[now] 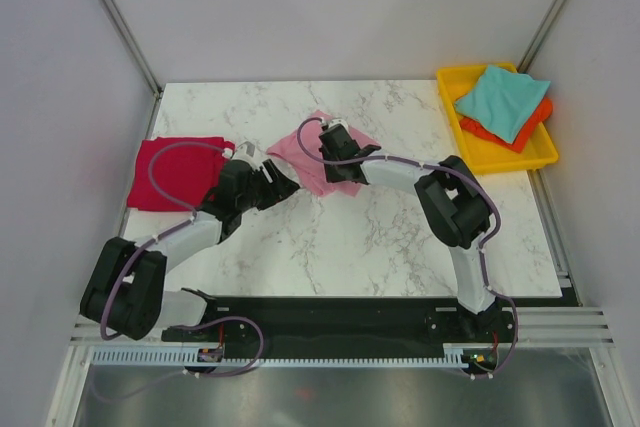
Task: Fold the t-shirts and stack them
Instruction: Flatten the tshirt out
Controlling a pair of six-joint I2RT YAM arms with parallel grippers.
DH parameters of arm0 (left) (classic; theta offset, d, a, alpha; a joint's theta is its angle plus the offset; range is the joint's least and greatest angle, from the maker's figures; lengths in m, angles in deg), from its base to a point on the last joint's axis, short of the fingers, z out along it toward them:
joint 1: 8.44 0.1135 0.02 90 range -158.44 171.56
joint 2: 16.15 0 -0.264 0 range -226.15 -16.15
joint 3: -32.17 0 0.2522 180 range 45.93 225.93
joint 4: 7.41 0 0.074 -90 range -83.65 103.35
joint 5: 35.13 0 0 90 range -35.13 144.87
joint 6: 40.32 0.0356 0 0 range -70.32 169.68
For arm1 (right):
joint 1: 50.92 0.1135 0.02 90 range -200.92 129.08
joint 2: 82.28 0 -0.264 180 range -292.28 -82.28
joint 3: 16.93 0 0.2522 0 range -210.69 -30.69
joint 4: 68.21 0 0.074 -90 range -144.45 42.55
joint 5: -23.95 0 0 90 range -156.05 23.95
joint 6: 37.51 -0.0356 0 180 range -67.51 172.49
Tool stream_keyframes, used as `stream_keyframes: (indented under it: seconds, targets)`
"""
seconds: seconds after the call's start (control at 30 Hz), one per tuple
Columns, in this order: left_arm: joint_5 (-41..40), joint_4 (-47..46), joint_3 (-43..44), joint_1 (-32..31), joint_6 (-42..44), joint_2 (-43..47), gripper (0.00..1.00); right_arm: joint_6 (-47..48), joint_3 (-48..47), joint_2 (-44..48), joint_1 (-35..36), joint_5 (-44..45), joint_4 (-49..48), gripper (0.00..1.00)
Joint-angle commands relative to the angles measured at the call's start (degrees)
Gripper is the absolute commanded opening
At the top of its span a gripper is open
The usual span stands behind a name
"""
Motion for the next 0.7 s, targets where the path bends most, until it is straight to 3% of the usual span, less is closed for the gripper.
stream_keyframes:
  seconds: [0.0,0.13,0.43,0.67]
  targets:
    - [1.8,-0.7,2.9,-0.3,1.4,-1.2,0.69,-0.9,-1.9,-0.5,0.3,-1.9,1.1,0.18]
    - [2.1,-0.7,4.0,-0.9,2.1,-3.0,0.67,-1.6,1.4,5.3,0.3,-1.8,-1.1,0.0]
    - [1.2,0.9,11.0,-5.0,4.6,-12.5,0.64,-4.4,10.4,18.6,0.3,-0.3,-6.8,0.0]
    - [-1.7,5.3,17.6,-10.1,6.9,-20.0,0.68,-7.8,13.1,20.8,-0.3,-1.5,-9.0,0.0]
